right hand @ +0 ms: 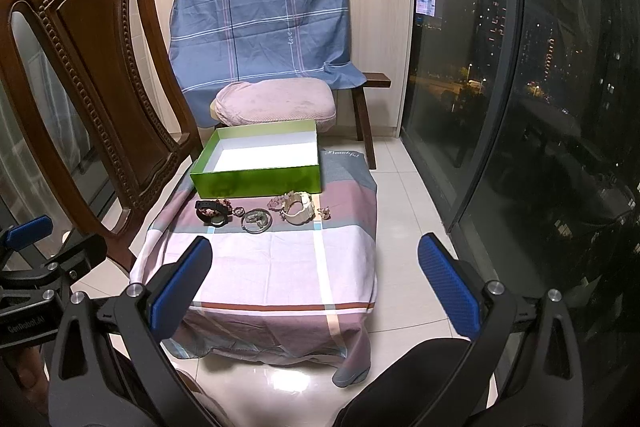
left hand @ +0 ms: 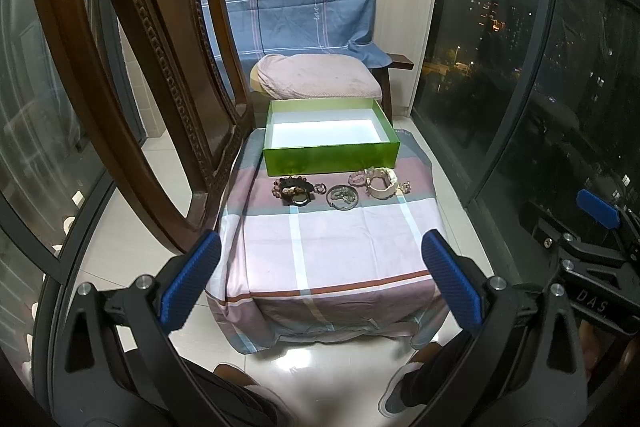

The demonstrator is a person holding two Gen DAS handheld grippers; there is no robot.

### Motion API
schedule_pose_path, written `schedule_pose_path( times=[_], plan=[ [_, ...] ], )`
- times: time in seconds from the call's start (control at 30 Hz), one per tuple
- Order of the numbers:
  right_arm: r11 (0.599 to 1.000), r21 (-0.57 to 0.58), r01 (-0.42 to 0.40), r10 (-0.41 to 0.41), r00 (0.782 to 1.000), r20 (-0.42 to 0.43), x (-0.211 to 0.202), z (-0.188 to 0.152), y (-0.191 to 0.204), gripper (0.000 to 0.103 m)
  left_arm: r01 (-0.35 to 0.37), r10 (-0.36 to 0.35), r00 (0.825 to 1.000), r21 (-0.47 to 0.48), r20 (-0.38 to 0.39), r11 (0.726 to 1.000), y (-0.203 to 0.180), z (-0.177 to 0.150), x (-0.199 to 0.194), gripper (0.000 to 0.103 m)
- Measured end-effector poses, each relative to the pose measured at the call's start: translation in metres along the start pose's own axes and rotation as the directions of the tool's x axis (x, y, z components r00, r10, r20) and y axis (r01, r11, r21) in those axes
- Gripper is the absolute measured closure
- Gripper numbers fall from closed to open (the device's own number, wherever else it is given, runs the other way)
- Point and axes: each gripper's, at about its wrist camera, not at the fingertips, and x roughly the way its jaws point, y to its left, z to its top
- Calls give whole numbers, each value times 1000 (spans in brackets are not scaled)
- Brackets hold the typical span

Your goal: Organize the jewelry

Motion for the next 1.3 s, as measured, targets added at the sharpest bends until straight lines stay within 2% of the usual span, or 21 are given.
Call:
schedule_pose_path(
  times=[1.3],
  plan=[
    [1000,12,-1,1,1000,-9,5,-2,0,3,5,-5,1000,6,-11,1000,-3,0,5,4]
  ],
)
